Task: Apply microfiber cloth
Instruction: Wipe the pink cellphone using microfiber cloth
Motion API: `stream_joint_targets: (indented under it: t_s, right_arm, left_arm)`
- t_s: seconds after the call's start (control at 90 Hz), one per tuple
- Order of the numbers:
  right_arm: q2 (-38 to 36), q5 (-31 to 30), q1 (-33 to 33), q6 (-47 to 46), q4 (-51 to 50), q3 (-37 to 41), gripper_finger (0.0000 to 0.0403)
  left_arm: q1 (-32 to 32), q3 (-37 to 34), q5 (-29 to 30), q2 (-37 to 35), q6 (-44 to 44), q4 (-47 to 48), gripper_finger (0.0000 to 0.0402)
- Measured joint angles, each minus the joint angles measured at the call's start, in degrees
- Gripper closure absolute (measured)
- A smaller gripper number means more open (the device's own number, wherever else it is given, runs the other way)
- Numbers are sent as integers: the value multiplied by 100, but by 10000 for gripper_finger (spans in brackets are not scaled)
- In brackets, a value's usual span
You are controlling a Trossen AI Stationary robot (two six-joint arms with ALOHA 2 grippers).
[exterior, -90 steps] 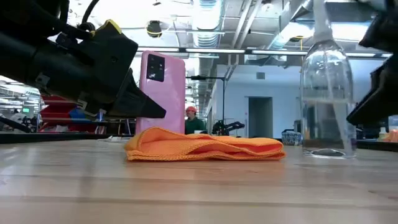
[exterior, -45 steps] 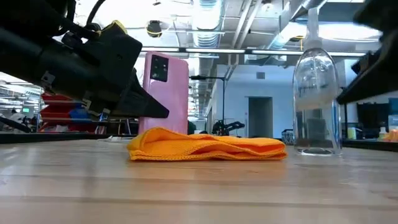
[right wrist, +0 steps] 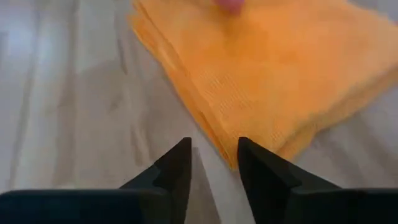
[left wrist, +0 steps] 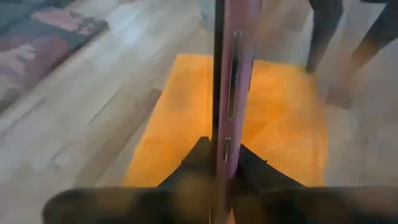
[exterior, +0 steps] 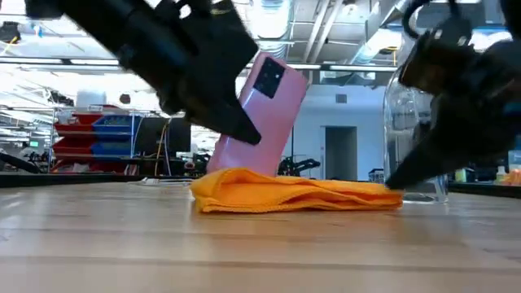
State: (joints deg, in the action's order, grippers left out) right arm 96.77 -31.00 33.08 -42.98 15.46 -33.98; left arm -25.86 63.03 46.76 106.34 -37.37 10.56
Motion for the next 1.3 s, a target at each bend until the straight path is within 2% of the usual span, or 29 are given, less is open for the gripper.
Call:
stream_joint_targets:
  t_s: [0.111, 0.2, 0.278, 0.411, 0.511, 0.622, 0.756, 0.922, 1.122, 1.3]
  right_arm:
    - [169, -6, -22, -202, 25, -2, 243]
    - [180, 62, -12, -338, 23, -5, 233]
    - [92, 144, 88, -310, 36, -2, 232]
    - [-288, -40, 325, -136, 85, -8, 237]
    - [-440, -350, 344, -380, -280, -13, 246]
    - [-427, -412, 127, -859, -811, -4, 255]
    - [-61, -240, -112, -1164, -937, -2, 265]
    - [345, -281, -289, -1113, -354, -17, 279]
    - [698, -49, -408, -178, 1266, -4, 295]
    - [976, -18, -544, 593, 2278, -13, 319]
  left_arm:
    - [77, 384, -260, 0, -406, 802, 399]
    - [217, 421, -828, -2, -498, 873, 399]
    - [338, 438, -1081, 43, -533, 926, 399]
    - [436, 454, -1172, 122, -576, 920, 399]
    - [460, 448, -1250, 127, -601, 923, 399]
    - [458, 448, -1247, 133, -555, 900, 397]
    - [460, 441, -1280, 138, -662, 962, 396]
    - [436, 437, -1291, 147, -651, 1075, 398]
    - [432, 431, -1280, 154, -708, 1174, 398]
    - [423, 428, -1271, 160, -706, 1187, 399]
